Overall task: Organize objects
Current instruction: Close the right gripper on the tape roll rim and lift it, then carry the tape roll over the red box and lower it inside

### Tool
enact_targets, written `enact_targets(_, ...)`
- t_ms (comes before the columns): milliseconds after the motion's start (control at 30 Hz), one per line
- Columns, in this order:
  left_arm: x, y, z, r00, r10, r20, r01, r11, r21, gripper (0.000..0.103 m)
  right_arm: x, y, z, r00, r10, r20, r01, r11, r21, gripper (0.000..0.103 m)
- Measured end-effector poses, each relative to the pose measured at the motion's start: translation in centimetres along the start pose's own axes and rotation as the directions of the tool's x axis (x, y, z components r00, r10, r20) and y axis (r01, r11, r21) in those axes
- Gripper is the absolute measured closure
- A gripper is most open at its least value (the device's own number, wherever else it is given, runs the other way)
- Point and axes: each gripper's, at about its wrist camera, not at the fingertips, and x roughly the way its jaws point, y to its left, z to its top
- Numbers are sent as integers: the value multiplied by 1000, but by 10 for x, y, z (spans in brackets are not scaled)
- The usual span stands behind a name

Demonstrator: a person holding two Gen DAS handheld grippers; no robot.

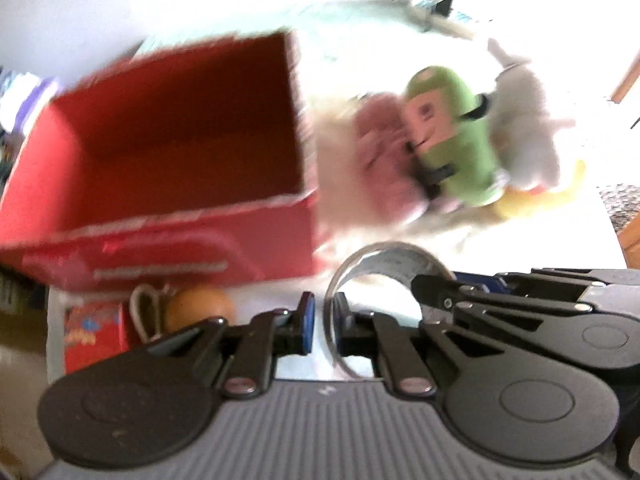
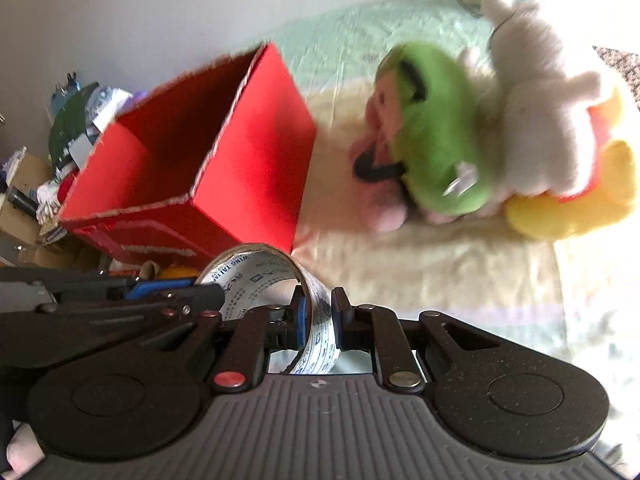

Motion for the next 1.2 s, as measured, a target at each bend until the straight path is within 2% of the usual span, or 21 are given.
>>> enact_targets(267,-46,-39,26,986,-49,159,31,994,109,98,-48,-14,32,987,7,163,-9,1000,14,87)
enact_targets(367,-61,-36,44,976,-68,206,44,992,120,98,-56,-4,49,975,11,224,-4,999,-32,87)
enact_targets(500,-72,-21,75,961,-55,269,23,992,122,98,-51,23,76,960,28,279,-3,996,-88,87)
enact_targets(667,-83,22,109,946,-31,323,-4,994,107,97,-23,55,113,960,69,270,-45,995,-91,87)
enact_targets(767,-78,56,123,948,-17,318,-7,997,74,97,0,76,124,967,70,245,-45,993,-106,87)
enact_targets(967,-35,110,131,970,24,240,-37,998,48,97,64,107,134,990,15,141,2,992,-126,90)
enact_targets(1067,-5,137,129,985,-11,173,6,1000,29,97,94,112,135,997,-17,79,27,992,-121,90)
enact_targets(1200,34,155,122,994,-27,103,26,1000,16,97,130,119,132,996,-84,8,84,986,-147,90)
